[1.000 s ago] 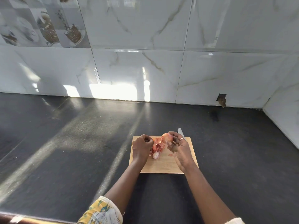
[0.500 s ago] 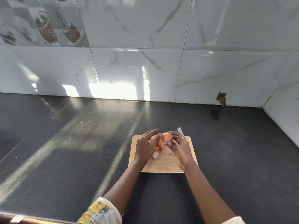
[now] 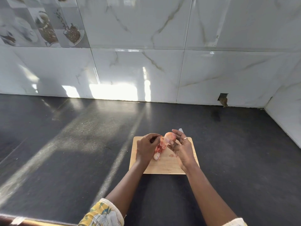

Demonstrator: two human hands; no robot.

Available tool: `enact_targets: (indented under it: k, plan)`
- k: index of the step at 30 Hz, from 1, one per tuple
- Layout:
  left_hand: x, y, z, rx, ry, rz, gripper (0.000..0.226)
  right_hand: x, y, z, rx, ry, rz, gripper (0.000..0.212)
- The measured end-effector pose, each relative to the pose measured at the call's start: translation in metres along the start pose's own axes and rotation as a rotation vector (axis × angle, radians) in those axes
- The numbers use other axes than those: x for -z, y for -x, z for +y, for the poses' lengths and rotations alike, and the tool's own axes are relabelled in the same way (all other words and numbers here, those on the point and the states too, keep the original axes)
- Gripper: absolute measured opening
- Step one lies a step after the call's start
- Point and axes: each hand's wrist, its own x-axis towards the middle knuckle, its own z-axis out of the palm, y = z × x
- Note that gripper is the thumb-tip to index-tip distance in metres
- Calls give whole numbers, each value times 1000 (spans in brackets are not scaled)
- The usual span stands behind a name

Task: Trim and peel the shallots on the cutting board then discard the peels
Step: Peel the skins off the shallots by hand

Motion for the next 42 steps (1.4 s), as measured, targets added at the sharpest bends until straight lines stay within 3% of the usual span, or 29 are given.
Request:
enact_targets:
  k: [8, 15, 18, 25, 28, 31, 37, 42]
  plan:
    - [7, -1, -1, 75, -47, 4, 25, -3, 4, -5, -124, -202, -11, 18]
    - [4, 2, -5, 96, -181, -83, 28, 1, 4, -6, -194, -200, 7, 18]
    - [3, 1, -5, 82, -131, -70, 26, 1, 4, -5, -171, -161, -30, 10]
    - [6, 3, -2, -7, 106, -230, 25, 0, 6, -5, -107, -257, -82, 36]
    - [8, 3, -1, -28, 117, -214, 26, 0, 6, -4, -86, -256, -85, 47]
    - [9, 2, -2, -43, 161, -210, 26, 1, 6, -2, -52, -243, -85, 41]
    - [7, 2, -6, -9, 274, -196, 21, 0, 8, -1, -9, -26, -140, 40]
    - [5, 0, -9, -17, 160, -253, 26, -2, 6, 3, 48, 149, -69, 51]
